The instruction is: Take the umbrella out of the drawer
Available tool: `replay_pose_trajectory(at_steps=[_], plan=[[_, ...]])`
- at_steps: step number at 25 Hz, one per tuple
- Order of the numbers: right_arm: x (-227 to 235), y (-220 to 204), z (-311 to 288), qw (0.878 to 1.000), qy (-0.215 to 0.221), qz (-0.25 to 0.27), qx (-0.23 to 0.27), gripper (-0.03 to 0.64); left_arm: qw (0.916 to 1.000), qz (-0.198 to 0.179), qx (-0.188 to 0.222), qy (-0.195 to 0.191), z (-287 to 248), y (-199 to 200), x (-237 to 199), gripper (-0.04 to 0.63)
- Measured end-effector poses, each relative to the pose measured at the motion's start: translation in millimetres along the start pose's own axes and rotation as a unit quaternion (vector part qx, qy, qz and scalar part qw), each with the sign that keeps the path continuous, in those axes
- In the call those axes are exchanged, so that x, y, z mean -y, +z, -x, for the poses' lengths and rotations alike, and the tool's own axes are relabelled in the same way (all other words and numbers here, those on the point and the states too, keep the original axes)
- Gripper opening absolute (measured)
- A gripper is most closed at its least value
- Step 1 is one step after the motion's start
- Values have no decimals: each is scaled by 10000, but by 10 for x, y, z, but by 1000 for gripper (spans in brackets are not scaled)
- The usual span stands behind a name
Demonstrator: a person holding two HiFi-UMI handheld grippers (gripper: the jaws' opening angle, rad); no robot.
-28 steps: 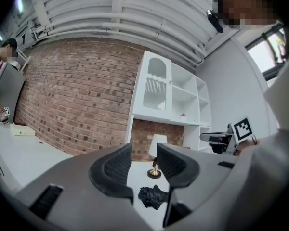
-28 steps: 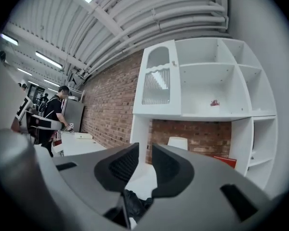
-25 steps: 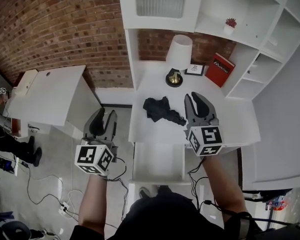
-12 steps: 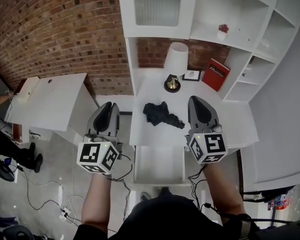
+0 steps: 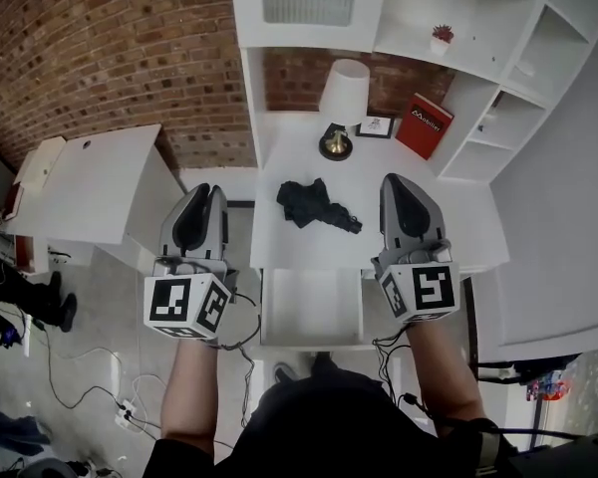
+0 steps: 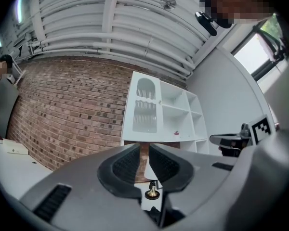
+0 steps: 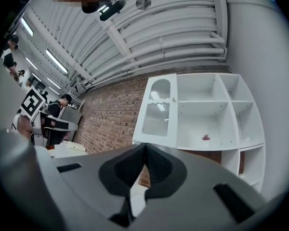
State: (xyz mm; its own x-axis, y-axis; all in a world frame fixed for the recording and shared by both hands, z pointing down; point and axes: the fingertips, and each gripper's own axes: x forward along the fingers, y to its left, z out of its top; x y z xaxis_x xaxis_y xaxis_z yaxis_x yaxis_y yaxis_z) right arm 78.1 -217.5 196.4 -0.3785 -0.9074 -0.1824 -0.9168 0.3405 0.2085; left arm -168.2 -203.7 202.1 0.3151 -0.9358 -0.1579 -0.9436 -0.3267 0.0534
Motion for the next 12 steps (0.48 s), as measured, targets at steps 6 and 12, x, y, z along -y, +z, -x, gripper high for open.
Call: replay_pose_trajectory(at_steps=[6,12], plan=[[-62,-72,-21,9998,-13,172,-100,0,9998,148,-83,37,35,-140,-36,55],[-105,-83,-37,9996,-41,272,-88,0,9998,136,-163,60,56,-175,-68,55]])
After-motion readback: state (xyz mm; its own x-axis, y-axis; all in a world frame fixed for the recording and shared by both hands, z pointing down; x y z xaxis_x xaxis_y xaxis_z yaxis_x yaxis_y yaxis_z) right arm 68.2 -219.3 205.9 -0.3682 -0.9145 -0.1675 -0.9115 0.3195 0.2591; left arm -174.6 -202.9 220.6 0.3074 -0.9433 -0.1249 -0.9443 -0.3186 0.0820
